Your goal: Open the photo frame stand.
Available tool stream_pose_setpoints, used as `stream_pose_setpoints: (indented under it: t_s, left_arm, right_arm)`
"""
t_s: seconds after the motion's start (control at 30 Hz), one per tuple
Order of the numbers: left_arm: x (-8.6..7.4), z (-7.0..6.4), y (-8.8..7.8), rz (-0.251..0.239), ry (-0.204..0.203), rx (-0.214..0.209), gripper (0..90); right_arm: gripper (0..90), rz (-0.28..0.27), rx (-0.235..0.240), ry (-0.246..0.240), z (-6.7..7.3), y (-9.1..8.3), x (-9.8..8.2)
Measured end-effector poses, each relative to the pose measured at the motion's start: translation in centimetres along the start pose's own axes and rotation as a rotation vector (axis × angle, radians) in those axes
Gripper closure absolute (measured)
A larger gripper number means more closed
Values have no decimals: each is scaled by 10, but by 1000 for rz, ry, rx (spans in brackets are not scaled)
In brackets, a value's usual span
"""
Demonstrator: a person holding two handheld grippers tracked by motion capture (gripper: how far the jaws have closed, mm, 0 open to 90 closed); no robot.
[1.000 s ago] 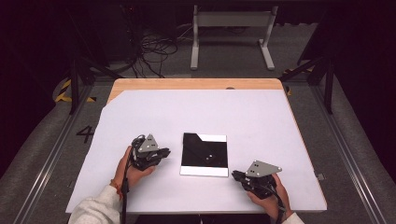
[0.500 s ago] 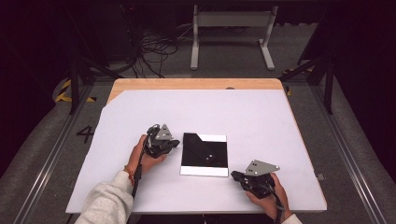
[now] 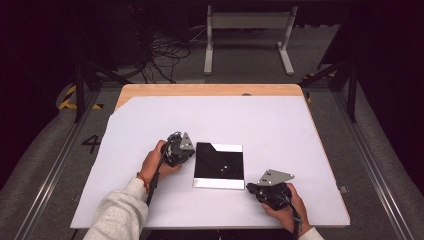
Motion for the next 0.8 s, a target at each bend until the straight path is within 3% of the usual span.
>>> stream_pose_setpoints:
  t_s: [0.1, 0.2, 0.3, 0.5, 0.8]
  left_arm:
    - [5, -3, 0, 45, 45, 9, 897]
    - [9, -2, -2, 91, 51, -16, 879]
    - [11, -4, -3, 105, 54, -38, 850]
    - [8, 0, -2, 55, -1, -21, 785]
    - [-1, 1, -1, -36, -40, -14, 754]
  right_arm:
    - [872, 9, 1, -6, 1, 0, 1]
    - [874, 13, -3, -12, 1, 0, 2]
    - [874, 14, -3, -9, 1, 0, 2]
    - [868, 13, -5, -8, 1, 0, 1]
    - [855, 1, -6, -8, 1, -2, -1]
Point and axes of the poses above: each handheld gripper's, and its own axes: y roughly forward along the jaws, x roughly out of its top, z roughly to its left, the point moved 1 cm from there along y, roughly forward along the jaws, and after that the axes turned 7 degrees about -z, right-handed, at the moved point
